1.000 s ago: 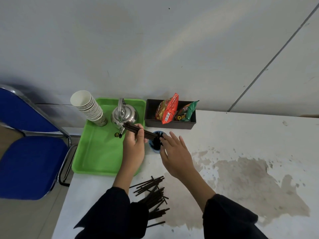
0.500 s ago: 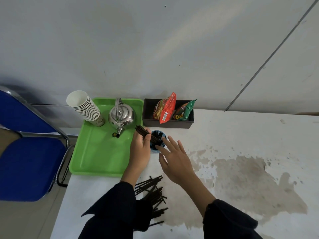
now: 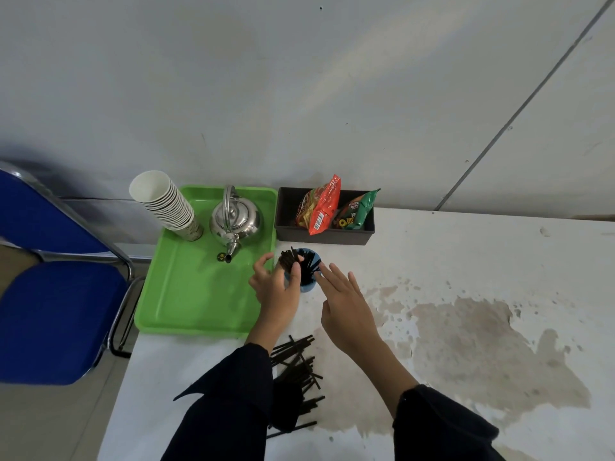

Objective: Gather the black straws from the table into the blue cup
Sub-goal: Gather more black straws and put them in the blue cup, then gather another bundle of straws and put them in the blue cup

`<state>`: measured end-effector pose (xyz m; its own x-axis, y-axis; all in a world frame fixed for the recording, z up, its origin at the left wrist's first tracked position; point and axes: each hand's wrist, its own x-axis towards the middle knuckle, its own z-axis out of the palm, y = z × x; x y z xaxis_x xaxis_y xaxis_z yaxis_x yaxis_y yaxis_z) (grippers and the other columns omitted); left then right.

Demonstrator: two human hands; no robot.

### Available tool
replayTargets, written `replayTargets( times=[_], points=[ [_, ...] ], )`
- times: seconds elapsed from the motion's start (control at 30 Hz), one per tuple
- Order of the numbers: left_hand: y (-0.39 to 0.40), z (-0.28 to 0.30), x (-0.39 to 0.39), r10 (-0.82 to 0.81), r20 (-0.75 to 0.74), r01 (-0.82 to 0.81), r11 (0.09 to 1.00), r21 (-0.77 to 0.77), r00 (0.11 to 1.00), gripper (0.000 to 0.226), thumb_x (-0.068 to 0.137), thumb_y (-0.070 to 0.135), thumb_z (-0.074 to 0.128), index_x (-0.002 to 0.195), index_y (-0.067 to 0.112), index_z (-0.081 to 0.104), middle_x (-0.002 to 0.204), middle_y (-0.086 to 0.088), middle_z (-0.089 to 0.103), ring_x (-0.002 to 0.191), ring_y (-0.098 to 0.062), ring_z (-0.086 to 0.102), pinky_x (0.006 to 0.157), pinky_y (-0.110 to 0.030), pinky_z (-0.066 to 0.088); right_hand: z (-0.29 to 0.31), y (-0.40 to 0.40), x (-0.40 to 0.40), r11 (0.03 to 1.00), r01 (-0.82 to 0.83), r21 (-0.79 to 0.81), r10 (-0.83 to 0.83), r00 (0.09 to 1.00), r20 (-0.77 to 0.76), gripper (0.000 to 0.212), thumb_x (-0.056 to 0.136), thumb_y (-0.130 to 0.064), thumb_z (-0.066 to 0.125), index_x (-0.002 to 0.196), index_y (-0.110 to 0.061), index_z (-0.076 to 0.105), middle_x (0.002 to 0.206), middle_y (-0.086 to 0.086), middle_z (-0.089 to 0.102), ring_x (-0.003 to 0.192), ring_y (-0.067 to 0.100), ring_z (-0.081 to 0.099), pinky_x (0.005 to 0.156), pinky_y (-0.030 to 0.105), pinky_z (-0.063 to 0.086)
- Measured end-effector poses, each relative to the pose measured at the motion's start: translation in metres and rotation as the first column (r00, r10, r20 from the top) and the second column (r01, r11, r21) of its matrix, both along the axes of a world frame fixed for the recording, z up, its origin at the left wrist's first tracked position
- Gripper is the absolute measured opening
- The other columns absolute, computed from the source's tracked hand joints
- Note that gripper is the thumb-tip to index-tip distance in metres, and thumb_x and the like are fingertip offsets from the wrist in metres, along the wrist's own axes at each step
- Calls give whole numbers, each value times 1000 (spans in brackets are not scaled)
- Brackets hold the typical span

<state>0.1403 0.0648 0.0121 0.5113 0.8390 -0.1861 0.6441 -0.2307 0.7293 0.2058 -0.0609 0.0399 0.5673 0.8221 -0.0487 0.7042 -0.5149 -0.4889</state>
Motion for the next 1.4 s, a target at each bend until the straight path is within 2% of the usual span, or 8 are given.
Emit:
replayTargets(
  times=[0.3,0.47,0.6,0.73,0.87,1.0,1.2,1.4],
  points=[
    [-5,20,-14,29,139,-37,998,52,990,27,97,47,39,89,43,64,148,5,38,127,-21,27,99,-38,34,0,-2,-1,1000,1,16,0,999,-53,66,87,7,39,148,-15,29,157,0,27,148,16,13,120,33,-1],
    [2,12,-20,5,3,-6,959,282,1000,37,96,42,42,121,30,67,145,6,46,119,-24,36,95,-48,42,1,-1,0,999,16,29,-15,999,-49,64,86,8,38,146,-14,34,155,1,31,147,15,15,120,31,-1],
    [9,22,-18,-171,28,152,929,336,985,49,101,34,36,149,27,37,154,4,37,134,-20,34,109,-36,32,6,5,4,996,65,59,-62,996,-60,68,84,11,37,148,-12,29,157,2,26,147,14,13,121,30,2],
    [15,24,-12,-327,-164,365,858,362,931,52,105,32,26,155,23,19,162,8,24,148,-18,22,118,-44,26,10,14,7,1000,-12,25,14,999,-46,76,81,14,39,150,-12,18,160,1,15,148,14,5,121,32,-2],
    [14,23,-17,-401,-274,476,819,321,874,51,105,36,23,155,27,21,161,13,22,150,-15,15,118,-54,22,12,17,11,994,-99,-40,98,995,-11,80,79,14,41,151,-12,16,161,2,13,148,16,4,119,31,-4],
    [14,26,-34,-338,-131,363,858,363,932,52,103,35,36,153,27,26,158,7,32,147,-16,24,118,-39,25,13,12,10,997,-45,61,46,999,-17,72,81,14,41,147,-11,28,157,3,27,147,18,16,119,29,2],
    [-12,29,-81,-288,-67,290,871,396,955,29,90,23,59,119,23,60,112,4,55,105,-15,45,83,-32,48,12,-17,-17,971,106,214,-73,985,-159,34,86,-4,54,117,-16,61,114,-3,63,109,14,48,91,14,33],
    [-46,-6,-140,-393,-199,422,897,131,898,16,88,28,61,104,31,63,98,14,58,96,-11,52,77,-30,50,-24,-48,-54,996,81,-33,-88,940,-328,15,83,-13,64,98,-17,65,92,0,63,82,14,53,71,20,41]
  ],
)
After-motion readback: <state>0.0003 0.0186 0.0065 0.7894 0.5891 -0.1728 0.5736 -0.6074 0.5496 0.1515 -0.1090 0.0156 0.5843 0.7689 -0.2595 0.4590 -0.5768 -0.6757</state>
